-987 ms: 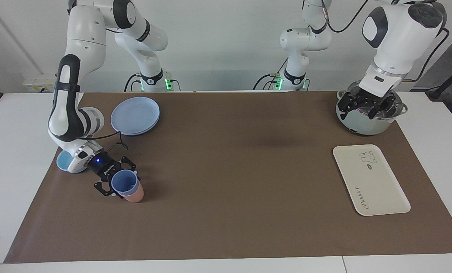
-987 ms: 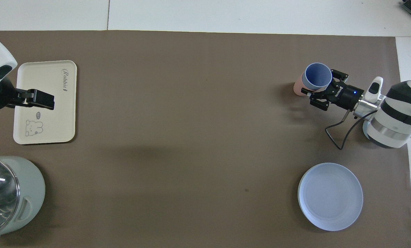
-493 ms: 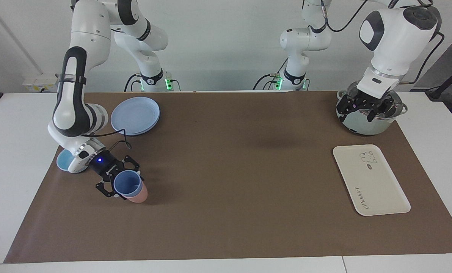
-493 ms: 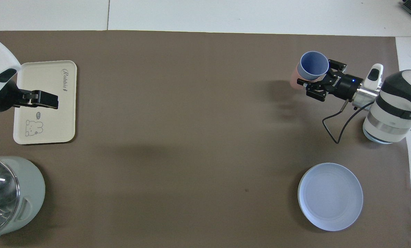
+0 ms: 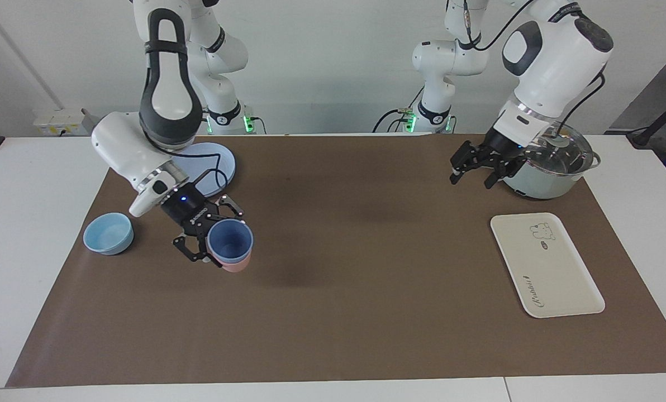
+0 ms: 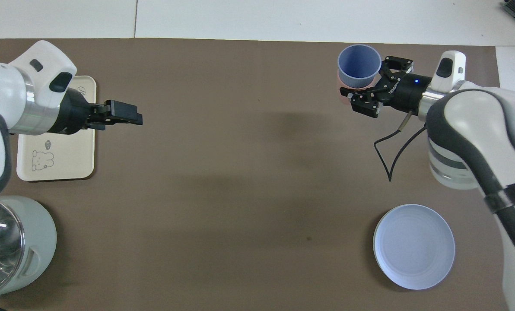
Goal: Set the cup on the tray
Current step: 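Lift the blue cup with the right gripper while the left gripper reaches it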
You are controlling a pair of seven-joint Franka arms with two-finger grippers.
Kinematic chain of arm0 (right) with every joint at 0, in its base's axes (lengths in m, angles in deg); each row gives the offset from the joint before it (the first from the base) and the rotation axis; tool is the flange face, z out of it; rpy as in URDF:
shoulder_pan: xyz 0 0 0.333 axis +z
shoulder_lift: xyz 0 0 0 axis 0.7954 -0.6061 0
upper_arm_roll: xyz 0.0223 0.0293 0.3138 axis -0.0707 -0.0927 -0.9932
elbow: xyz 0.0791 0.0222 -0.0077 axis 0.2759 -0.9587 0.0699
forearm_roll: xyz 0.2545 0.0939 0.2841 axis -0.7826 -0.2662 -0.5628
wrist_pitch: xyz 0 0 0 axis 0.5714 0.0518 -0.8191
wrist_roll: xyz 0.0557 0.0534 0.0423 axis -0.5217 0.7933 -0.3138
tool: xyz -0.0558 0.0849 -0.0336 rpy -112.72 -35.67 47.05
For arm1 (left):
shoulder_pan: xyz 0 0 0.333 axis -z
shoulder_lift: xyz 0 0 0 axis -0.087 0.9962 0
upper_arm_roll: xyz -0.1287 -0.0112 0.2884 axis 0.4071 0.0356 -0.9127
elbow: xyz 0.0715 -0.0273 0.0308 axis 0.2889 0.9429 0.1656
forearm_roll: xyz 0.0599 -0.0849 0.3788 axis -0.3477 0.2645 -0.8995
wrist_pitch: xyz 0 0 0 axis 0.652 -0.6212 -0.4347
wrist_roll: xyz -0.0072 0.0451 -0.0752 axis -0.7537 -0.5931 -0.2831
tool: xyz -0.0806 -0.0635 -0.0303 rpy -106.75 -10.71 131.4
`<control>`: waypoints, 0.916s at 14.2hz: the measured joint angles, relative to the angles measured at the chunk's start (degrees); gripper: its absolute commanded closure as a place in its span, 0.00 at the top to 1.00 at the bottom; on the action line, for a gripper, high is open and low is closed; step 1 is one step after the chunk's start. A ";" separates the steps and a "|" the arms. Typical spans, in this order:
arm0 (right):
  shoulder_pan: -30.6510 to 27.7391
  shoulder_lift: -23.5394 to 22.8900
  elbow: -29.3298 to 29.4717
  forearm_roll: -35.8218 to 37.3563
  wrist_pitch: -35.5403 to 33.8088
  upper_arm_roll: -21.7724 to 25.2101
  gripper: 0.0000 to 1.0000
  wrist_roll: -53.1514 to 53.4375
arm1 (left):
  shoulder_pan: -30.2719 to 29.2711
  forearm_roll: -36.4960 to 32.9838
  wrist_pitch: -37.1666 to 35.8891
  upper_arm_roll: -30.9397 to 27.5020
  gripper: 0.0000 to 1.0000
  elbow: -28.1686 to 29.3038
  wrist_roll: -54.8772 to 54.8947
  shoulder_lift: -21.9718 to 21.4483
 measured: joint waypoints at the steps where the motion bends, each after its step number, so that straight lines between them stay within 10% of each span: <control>1: 2.64 0.05 0.01 2.46 2.80 -0.03 0.00 2.92 | 1.53 3.92 2.07 0.05 0.94 -0.01 -1.39 0.98; 5: 10.81 0.03 -0.03 12.45 10.31 -0.11 0.00 12.62 | 7.50 15.89 12.74 0.14 0.88 -0.84 -8.43 4.86; 13: 14.90 -0.16 -0.33 22.08 14.49 -0.08 0.00 18.24 | 16.54 17.56 25.02 0.15 0.77 -6.64 -17.53 11.67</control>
